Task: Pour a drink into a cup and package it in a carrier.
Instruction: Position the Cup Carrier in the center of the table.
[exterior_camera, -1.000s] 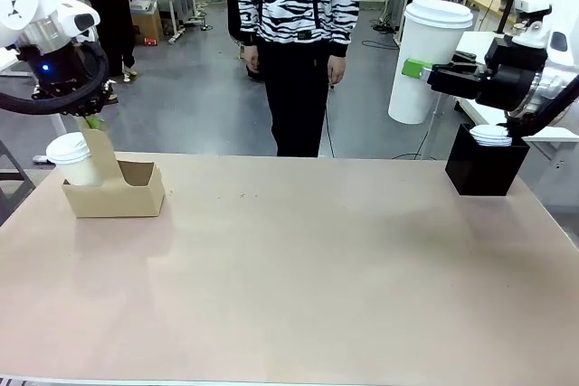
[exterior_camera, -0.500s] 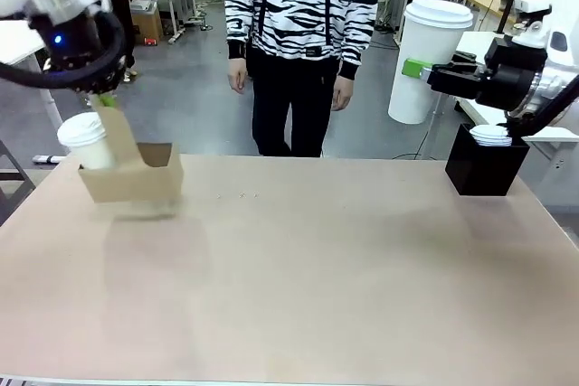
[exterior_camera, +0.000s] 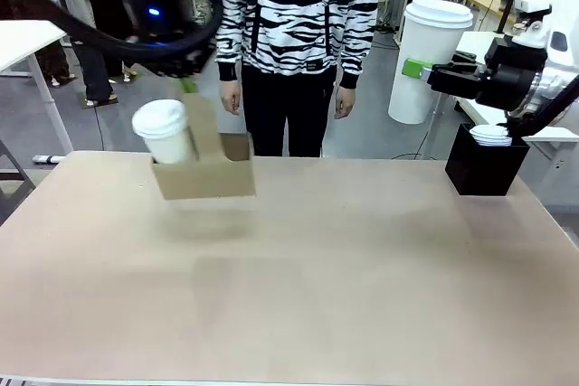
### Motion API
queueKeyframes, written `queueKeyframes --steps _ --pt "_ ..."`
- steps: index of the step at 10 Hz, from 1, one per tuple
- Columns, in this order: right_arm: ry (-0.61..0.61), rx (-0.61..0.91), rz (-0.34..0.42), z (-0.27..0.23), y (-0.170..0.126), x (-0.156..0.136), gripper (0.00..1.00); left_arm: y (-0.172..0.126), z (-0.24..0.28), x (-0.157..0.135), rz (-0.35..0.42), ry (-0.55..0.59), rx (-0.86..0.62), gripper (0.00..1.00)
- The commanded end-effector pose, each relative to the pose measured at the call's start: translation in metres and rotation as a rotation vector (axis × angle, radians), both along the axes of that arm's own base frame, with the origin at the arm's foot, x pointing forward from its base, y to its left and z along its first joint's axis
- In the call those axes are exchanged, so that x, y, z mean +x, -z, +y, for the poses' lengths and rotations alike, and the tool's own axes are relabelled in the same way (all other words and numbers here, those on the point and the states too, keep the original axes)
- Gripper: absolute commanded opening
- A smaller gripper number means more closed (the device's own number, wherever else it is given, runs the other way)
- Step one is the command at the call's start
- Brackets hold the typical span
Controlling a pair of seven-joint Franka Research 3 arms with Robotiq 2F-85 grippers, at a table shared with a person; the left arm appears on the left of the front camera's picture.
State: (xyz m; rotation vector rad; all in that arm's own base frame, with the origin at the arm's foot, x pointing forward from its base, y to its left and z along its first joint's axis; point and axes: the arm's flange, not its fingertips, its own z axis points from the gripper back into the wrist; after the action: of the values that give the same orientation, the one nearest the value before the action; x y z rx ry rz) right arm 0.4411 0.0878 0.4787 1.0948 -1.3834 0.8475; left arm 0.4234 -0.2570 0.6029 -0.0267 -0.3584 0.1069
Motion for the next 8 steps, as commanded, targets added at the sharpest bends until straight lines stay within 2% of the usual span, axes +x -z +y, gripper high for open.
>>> queueKeyframes --steps 1,4,8 --pt "0.000 0.009 -0.020 0.000 -0.003 0.000 0.81 0.019 -0.057 0.014 0.015 -0.005 0.057 0.02" --pt "0.000 0.009 -0.020 0.000 -0.003 0.000 0.81 0.068 -0.122 0.011 0.037 0.017 0.062 0.02" --pt "0.000 0.009 -0.020 0.000 -0.003 0.000 0.81 0.104 -0.134 0.013 0.093 0.004 0.080 0.02"
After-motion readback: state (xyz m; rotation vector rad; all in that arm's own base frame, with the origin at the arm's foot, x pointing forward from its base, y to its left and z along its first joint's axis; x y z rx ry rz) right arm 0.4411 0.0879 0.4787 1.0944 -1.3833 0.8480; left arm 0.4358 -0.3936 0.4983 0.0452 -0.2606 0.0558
